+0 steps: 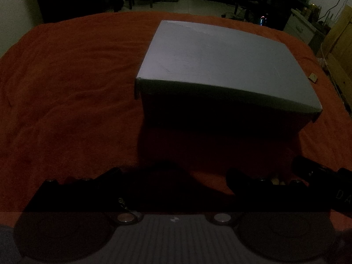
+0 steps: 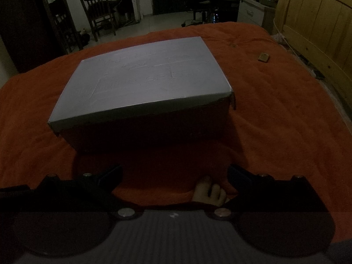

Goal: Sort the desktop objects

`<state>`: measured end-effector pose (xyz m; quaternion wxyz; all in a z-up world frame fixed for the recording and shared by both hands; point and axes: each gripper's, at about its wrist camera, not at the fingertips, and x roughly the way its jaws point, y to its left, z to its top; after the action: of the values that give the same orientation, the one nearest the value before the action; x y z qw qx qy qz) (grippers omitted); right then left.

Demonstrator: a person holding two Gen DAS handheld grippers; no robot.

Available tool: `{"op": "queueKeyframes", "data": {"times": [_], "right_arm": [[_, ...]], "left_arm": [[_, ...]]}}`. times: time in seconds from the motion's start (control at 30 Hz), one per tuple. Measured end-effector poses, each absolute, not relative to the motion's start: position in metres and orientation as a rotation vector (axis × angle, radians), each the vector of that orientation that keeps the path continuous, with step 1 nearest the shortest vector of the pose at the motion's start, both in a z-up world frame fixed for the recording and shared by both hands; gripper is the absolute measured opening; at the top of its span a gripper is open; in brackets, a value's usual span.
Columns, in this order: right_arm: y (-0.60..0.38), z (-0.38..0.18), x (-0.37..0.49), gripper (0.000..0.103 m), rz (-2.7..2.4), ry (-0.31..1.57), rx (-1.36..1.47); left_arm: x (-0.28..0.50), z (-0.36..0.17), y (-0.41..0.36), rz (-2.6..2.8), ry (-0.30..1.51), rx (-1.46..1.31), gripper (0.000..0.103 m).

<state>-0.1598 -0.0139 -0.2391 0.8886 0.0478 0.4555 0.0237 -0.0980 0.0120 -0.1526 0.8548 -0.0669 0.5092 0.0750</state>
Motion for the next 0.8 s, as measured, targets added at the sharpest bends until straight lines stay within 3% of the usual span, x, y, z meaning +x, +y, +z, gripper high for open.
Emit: {"op": "queueKeyframes", "data": {"times": [0.8], "right_arm": [[-0.0096, -0.2391, -0.1604, 0.103, 0.053, 0.951, 0.091]], "left_arm": [[-0.0962, -0.1541, 0.0132, 0.161, 1.068, -0.141, 0.102]]}}
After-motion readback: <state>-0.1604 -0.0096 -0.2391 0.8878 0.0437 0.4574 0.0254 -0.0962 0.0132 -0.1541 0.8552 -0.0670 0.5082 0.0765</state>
